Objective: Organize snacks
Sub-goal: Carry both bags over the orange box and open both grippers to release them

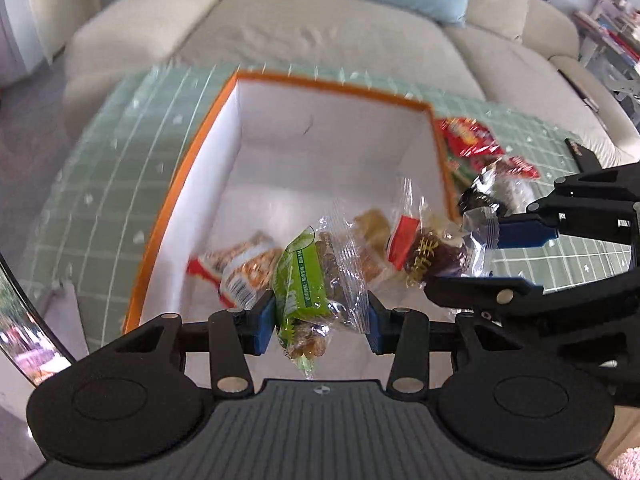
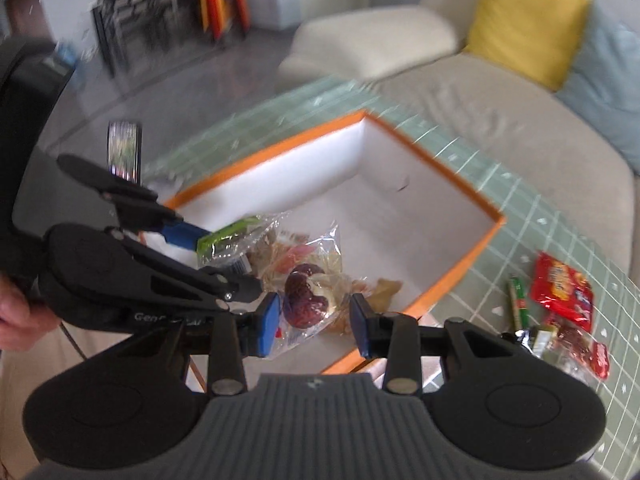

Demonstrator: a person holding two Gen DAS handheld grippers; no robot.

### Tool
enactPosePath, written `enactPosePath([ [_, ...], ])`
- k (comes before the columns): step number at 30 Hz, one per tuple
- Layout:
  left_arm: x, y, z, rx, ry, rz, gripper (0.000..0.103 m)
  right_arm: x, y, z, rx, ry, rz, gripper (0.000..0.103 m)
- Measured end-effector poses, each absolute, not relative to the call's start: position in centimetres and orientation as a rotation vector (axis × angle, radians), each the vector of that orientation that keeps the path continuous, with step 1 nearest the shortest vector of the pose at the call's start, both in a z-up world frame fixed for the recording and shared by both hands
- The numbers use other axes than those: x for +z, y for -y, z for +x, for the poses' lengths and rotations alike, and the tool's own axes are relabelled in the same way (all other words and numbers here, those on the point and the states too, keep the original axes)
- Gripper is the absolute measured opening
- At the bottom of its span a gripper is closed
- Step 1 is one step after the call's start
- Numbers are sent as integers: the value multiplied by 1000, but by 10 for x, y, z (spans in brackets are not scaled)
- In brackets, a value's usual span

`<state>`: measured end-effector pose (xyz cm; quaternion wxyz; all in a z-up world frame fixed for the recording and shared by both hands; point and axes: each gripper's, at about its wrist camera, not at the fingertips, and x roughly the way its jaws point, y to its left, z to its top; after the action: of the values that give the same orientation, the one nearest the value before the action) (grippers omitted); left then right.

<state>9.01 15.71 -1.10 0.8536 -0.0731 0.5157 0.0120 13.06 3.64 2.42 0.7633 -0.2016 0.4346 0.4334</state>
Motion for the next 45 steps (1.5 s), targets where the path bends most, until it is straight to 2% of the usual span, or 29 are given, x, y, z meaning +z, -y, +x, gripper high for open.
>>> enactPosePath([
  [6, -36, -168, 98, 38, -1178, -176, 50, -3, -65, 136, 983, -1039, -606, 36],
  [14, -55, -167, 107, 37, -1251, -155, 51, -32, -87, 129, 1013, -1071, -810, 36],
  [23, -68, -161, 113, 28, -1299, -123, 52, -49, -92, 124, 1019, -1069, -893, 36],
  [34, -67, -160, 113, 33, -1306, -128, 60, -51, -91, 119, 1016, -1044, -919, 37],
  [37, -63, -160, 111, 38, -1295, -131, 63, -47, -88, 118, 1013, -1022, -919, 41],
  [39, -58, -158, 110, 39, -1278, -128, 65, -42, -84, 117, 1010, -1003, -913, 49],
  [43, -46, -154, 109, 39, -1250, -117, 66, -29, -73, 117, 1009, -956, -882, 49],
  [45, -39, -152, 108, 44, -1230, -111, 66, -20, -66, 116, 1003, -922, -860, 56],
])
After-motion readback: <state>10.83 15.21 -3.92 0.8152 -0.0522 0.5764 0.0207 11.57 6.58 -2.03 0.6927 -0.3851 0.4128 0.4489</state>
